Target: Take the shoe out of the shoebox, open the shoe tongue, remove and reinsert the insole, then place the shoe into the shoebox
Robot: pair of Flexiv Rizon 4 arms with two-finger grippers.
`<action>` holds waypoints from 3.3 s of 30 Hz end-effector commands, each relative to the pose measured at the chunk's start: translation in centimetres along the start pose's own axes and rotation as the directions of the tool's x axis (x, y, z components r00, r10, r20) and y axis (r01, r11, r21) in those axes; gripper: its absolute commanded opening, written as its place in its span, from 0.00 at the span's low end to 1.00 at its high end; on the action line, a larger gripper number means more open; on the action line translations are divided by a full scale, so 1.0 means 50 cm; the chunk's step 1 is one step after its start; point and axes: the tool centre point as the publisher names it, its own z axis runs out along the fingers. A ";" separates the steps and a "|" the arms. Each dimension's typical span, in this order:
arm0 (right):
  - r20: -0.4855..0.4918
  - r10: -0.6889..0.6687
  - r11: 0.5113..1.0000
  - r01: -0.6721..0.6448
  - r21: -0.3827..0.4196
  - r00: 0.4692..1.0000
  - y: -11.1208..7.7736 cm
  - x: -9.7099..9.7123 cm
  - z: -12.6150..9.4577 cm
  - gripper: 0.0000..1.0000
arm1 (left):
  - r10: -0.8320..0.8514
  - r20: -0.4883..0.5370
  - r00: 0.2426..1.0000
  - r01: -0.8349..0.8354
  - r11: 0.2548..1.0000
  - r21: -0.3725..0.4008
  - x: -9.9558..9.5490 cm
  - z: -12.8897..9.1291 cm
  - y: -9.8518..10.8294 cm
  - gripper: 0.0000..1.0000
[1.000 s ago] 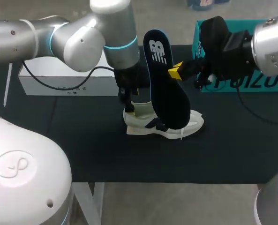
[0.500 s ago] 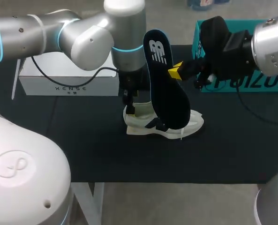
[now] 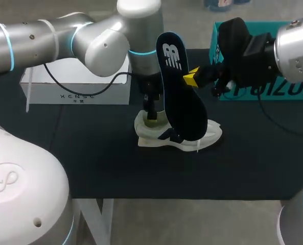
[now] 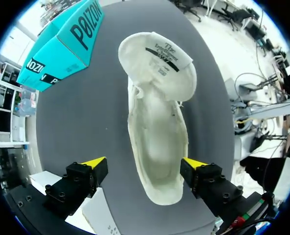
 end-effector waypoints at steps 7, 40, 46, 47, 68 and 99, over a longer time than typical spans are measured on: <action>0.001 0.001 1.000 -0.001 0.001 1.000 0.003 -0.001 0.009 0.00 | 0.034 -0.024 0.999 -0.034 0.999 0.001 -0.071 0.078 -0.084 1.00; 0.001 0.001 1.000 -0.001 0.001 1.000 0.003 -0.001 0.009 0.00 | 0.309 -0.110 0.945 -0.308 0.951 0.022 -0.060 0.086 -0.103 0.00; 0.001 0.001 1.000 -0.001 0.001 1.000 0.003 -0.001 0.009 0.00 | 0.631 -0.165 0.758 -0.609 0.776 0.167 -0.084 0.069 -0.115 0.00; 0.001 0.001 1.000 -0.001 0.001 1.000 0.003 -0.001 0.009 0.00 | 0.631 -0.165 0.758 -0.609 0.776 0.167 -0.084 0.069 -0.115 0.00; 0.001 0.001 1.000 -0.001 0.001 1.000 0.003 -0.001 0.009 0.00 | 0.968 -0.224 0.114 -0.964 0.162 0.210 -0.098 0.023 -0.149 0.00; 0.001 0.001 1.000 -0.001 0.001 1.000 0.003 -0.001 0.009 0.00 | 0.952 -0.249 -0.179 -0.949 -0.100 0.300 -0.123 0.135 -0.197 1.00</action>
